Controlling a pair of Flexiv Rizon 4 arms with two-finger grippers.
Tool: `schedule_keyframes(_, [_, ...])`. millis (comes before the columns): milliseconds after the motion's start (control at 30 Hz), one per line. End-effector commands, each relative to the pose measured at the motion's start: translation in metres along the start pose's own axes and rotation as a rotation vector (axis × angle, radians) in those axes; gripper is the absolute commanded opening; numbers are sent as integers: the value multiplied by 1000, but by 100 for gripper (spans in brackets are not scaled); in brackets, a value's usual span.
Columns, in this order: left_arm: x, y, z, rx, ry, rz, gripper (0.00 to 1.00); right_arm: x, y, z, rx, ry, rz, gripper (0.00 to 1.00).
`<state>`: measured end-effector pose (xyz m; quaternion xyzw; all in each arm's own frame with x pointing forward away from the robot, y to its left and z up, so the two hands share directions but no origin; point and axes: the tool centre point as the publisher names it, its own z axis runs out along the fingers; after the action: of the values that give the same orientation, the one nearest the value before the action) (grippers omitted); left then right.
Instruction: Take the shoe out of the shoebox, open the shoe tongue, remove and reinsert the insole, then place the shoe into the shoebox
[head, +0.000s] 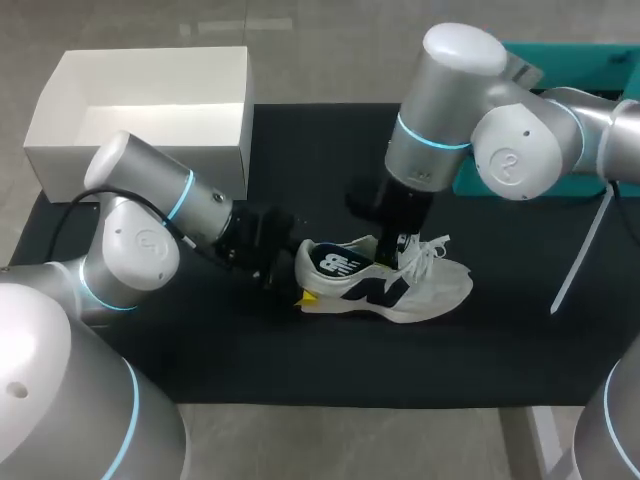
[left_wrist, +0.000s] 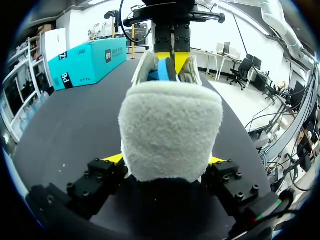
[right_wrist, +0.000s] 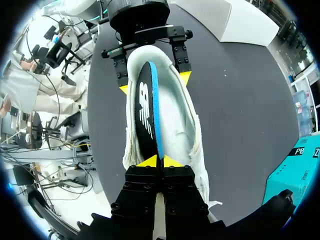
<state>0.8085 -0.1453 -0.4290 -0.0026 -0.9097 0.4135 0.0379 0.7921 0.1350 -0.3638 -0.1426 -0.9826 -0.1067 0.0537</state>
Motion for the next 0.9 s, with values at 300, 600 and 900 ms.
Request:
schedule_keyframes(300, [-1,1,0,-1,-1,-1,0,2,-4,-26,-152,-34,-4,0])
schedule_keyframes(600, [-1,1,0,-1,-1,-1,0,-2,15,-33,-288,-7,-14,0])
schedule_keyframes(900, [-1,1,0,-1,-1,-1,0,-4,45,-50,-418,18,-42,0])
